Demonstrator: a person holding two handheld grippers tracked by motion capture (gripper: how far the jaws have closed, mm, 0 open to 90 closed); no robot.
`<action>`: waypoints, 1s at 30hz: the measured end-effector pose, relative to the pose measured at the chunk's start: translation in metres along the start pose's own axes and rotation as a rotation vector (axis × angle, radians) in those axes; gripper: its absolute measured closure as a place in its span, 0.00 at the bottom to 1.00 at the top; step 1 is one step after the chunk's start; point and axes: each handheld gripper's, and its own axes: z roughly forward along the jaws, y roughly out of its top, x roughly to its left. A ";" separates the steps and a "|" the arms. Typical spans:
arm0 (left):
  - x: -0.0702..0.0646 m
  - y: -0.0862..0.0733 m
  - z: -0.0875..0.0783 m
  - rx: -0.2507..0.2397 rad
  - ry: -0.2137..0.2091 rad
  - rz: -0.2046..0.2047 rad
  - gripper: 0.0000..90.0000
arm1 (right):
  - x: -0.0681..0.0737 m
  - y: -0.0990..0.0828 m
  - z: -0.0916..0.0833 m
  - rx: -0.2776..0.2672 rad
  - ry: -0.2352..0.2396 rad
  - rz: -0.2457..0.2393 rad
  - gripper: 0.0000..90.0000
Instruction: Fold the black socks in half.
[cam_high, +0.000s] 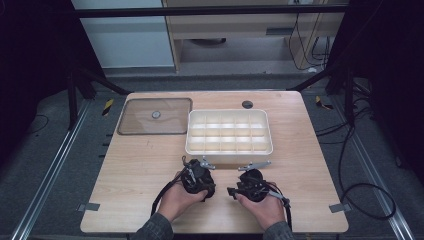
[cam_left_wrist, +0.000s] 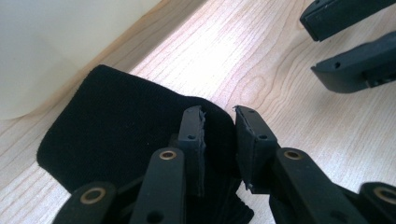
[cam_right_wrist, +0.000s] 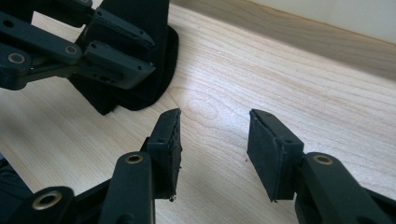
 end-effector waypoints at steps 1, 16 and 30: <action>0.000 0.000 0.000 0.003 0.003 0.001 0.81 | 0.000 0.000 0.000 -0.001 0.001 0.001 0.61; 0.004 0.000 -0.010 -0.001 0.007 -0.004 0.78 | -0.001 0.002 -0.002 -0.013 0.005 0.003 0.58; 0.009 0.002 -0.026 -0.039 0.021 -0.029 0.67 | 0.000 0.003 -0.001 -0.011 -0.004 0.004 0.56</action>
